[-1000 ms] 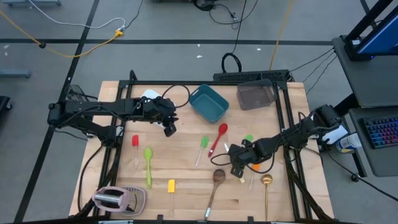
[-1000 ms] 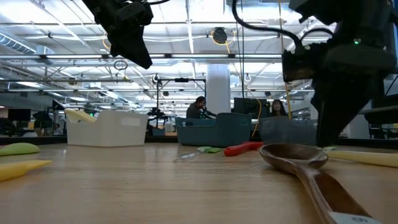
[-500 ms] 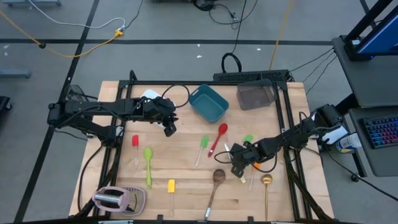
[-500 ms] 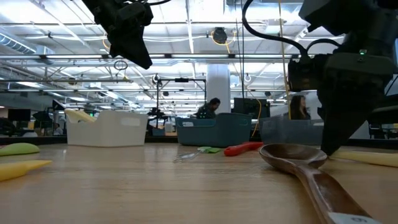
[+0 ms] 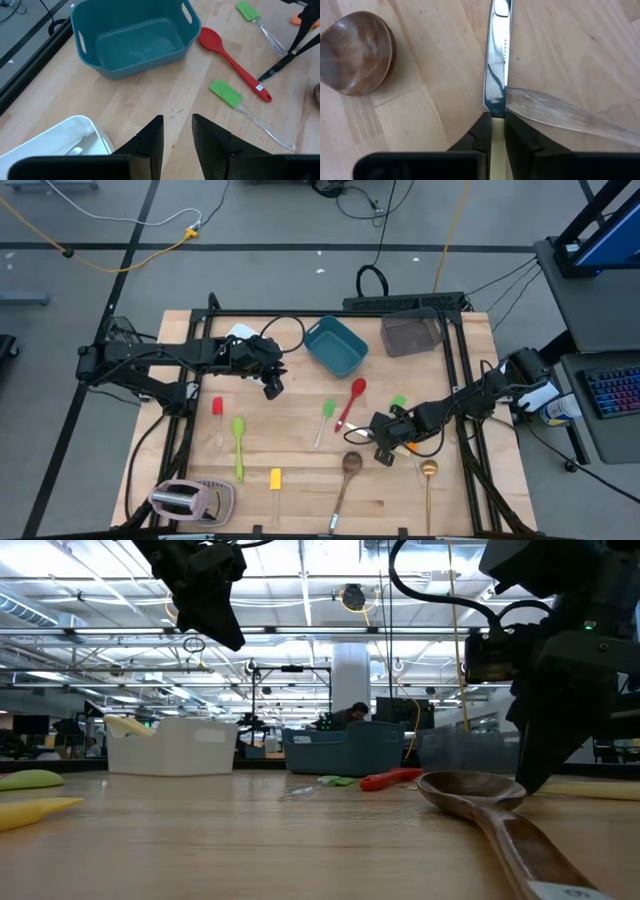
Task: Pick & Place Kitchen Items
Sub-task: Put the yellow knife into the white bin
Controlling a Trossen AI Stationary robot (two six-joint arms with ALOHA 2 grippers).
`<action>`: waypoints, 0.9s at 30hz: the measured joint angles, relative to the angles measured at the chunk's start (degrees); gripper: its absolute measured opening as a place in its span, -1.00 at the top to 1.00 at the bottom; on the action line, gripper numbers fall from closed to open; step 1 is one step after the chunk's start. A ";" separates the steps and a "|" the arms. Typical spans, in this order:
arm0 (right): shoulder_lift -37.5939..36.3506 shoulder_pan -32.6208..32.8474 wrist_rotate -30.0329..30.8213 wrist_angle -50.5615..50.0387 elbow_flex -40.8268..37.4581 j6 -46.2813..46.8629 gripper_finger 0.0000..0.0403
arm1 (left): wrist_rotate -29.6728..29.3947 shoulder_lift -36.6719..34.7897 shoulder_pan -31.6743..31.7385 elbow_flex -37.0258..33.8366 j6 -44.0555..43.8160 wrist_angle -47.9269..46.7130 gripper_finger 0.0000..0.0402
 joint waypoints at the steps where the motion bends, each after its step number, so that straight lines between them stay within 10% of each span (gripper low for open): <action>1: 0.00 0.00 -0.57 0.44 0.02 -0.29 0.85 | 0.00 0.00 0.00 0.00 0.06 0.00 0.47; 12: -8.88 -1.07 -4.94 9.04 -0.11 -8.22 0.88 | -0.02 0.00 0.00 0.00 0.22 0.85 0.47; 20: -19.16 -5.28 5.19 18.49 -0.11 -27.10 0.87 | -1.02 0.00 -1.54 -0.13 3.77 2.27 0.47; 27: -21.10 -9.36 1.53 37.11 -0.10 -48.41 0.86 | -1.94 0.00 -8.92 -7.26 16.17 26.81 0.47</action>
